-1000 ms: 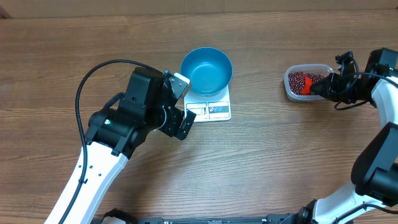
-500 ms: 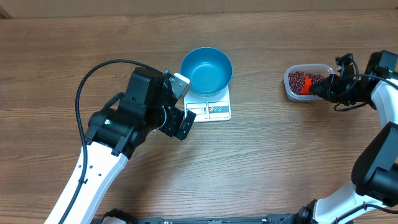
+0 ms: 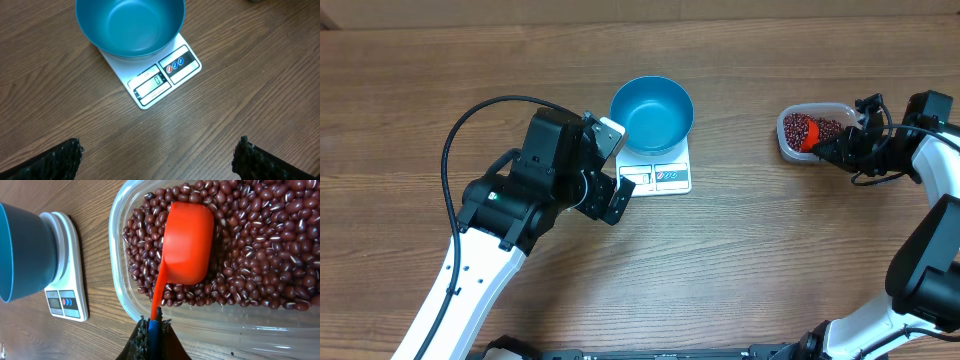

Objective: Scoop item into bowl and weigh 150g on scale
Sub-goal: 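Drag the scoop through the beans and lift it filled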

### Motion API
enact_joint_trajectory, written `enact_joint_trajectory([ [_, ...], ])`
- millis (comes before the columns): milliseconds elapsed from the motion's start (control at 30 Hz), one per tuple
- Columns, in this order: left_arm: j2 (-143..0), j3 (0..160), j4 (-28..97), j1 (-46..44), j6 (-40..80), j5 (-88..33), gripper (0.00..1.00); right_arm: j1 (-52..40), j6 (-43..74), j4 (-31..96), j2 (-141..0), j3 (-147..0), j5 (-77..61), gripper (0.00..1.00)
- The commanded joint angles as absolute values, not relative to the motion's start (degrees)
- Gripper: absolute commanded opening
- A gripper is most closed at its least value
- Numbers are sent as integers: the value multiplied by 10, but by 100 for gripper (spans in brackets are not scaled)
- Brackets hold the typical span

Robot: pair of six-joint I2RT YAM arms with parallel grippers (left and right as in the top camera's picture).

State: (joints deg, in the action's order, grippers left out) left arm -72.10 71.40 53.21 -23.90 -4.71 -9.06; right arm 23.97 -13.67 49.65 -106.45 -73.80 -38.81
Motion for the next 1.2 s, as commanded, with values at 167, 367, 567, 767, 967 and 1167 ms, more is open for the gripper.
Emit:
enact_joint_trajectory([
  [167, -720, 711, 533, -236, -58, -99, 100, 264, -103, 504, -1075, -726, -420, 4],
  [367, -720, 711, 533, -236, -58, -99, 99, 292, -103, 513, -1075, -726, -476, 4],
  [567, -720, 711, 533, -236, -58, -99, 100, 298, -103, 517, -1075, -726, -514, 4],
  [767, -720, 711, 533, -236, -58, -99, 100, 298, -103, 516, -1075, -726, -518, 4],
  [967, -720, 711, 533, -236, -58, -99, 100, 302, -103, 515, -1075, -726, -544, 4],
  [1167, -720, 711, 533, -236, -58, -99, 100, 322, -103, 513, -1075, -726, -567, 4],
])
